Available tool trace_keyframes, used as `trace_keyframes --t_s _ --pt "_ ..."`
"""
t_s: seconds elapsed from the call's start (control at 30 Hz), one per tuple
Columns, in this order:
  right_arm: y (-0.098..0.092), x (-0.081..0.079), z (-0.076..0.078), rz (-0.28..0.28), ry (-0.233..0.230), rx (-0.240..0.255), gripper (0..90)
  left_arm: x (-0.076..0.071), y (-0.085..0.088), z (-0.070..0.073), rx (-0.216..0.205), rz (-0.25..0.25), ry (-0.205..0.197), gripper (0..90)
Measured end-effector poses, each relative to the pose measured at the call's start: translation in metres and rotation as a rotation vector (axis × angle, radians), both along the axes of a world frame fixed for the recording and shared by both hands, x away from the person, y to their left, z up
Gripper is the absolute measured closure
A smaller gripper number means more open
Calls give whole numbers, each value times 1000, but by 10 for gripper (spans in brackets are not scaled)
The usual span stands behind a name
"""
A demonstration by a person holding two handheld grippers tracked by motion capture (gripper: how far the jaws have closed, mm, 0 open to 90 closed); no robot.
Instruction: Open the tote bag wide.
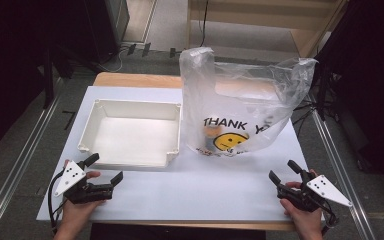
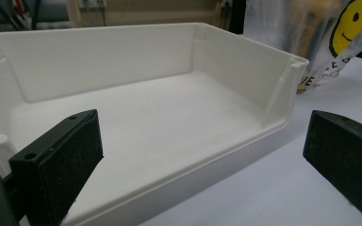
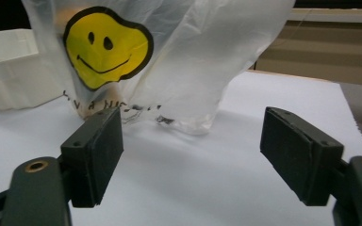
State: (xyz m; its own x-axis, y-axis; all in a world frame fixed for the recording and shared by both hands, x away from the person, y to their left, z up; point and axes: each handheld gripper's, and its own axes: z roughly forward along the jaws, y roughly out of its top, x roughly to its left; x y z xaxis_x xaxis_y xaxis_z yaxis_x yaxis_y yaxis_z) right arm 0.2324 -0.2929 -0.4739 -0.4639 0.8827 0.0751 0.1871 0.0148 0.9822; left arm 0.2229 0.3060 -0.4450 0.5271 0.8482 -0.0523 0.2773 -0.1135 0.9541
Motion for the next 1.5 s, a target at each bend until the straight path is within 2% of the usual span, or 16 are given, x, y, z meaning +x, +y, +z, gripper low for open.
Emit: trace_keyframes --t_s 0.07,0.13,0.2,0.23,0.27,0.3,0.4,0.5,0.6,0.67,0.9,1.03,1.23,1.3,1.43,1.5 --pt "-2 1 1 -8 15 28 242 -2 -2 3 -19 -13 4 0" --pt "-5 2 3 -19 26 34 249 -3 -6 6 0 -18 25 0" --pt "-6 3 7 -43 23 23 252 -4 -14 10 42 -3 51 7" --pt "-5 4 10 -51 23 23 250 -4 -14 10 42 -3 51 39" --pt "-5 5 13 -55 22 27 245 -3 -22 14 72 -7 88 63" --pt "-5 6 16 -56 23 36 239 -3 -25 16 74 -17 101 63" --pt "-3 9 25 -42 32 57 233 -4 -30 20 36 -50 93 63" --pt "2 11 33 -21 42 49 238 -2 -33 25 -8 -39 101 67" --pt "8 15 40 -15 33 50 212 -1 -34 32 -60 -14 84 143" --pt "11 18 46 -10 35 55 187 -1 -38 37 -66 -16 69 169" --pt "25 30 71 -56 0 42 156 10 -70 56 -42 -45 26 200" --pt "30 43 83 -66 6 62 136 21 -89 65 -42 -70 12 207" --pt "37 58 93 -70 8 66 138 34 -112 78 -29 -92 -25 220" --pt "39 62 95 -75 11 75 138 38 -118 81 -43 -104 -25 222" --pt "44 69 98 -71 32 88 141 45 -132 86 -34 -138 -26 240" --pt "47 73 100 -77 25 71 146 48 -139 90 -24 -158 -24 251"
